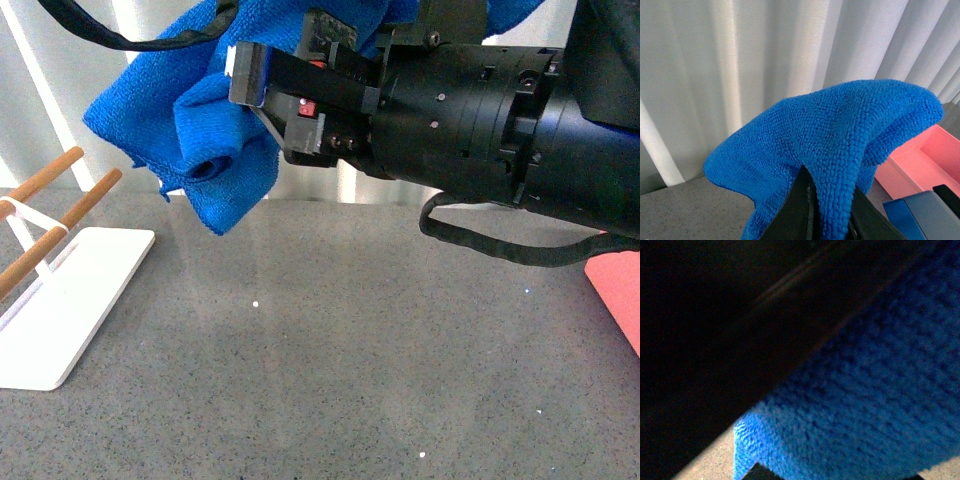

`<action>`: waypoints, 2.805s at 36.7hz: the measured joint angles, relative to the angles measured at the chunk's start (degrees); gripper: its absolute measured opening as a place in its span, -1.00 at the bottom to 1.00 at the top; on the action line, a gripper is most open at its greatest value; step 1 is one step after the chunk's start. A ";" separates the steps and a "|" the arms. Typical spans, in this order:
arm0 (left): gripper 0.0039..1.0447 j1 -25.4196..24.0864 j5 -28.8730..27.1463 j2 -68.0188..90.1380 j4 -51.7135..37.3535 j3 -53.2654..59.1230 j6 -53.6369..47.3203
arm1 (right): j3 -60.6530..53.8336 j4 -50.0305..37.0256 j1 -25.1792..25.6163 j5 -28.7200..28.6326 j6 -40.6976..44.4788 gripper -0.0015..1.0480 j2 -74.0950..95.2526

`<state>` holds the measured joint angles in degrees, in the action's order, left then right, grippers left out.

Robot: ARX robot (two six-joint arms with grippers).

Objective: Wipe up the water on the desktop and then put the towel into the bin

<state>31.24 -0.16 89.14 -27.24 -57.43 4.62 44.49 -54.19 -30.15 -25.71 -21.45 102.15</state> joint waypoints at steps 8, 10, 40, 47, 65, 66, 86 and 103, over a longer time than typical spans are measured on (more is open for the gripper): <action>-0.42 0.20 0.26 0.02 0.00 0.11 -0.44 | -2.71 -0.33 0.00 0.98 0.00 -0.92 -2.05; -0.26 0.17 0.20 0.02 0.00 0.11 -0.50 | -3.21 0.33 0.04 1.73 0.37 -0.92 -2.67; 0.67 0.37 -11.80 -0.74 -5.11 3.04 -3.17 | -6.12 3.65 0.76 4.76 2.71 -0.92 -5.92; -0.02 -4.24 -24.81 -12.02 -14.53 20.65 -4.09 | -7.30 3.67 -0.94 1.27 9.60 -0.92 -6.08; -0.93 -18.43 -12.22 -31.98 -16.68 44.57 -4.33 | -8.04 4.07 -1.20 1.22 12.35 -0.92 -7.32; -0.93 -19.39 -11.50 -33.48 -16.28 45.72 -4.33 | -8.04 4.15 -1.20 1.20 12.44 -0.92 -7.48; -0.93 -30.14 -0.09 -52.74 -5.62 54.36 -4.35 | -9.86 4.24 0.52 1.20 12.66 -0.92 -10.43; -0.93 -31.15 0.04 -67.87 5.86 56.11 -4.37 | -11.13 6.56 2.40 1.16 13.70 -0.92 -14.32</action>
<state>0.10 -0.12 21.28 -21.39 -1.32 0.25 33.36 -47.64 -27.75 -24.56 -7.75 87.83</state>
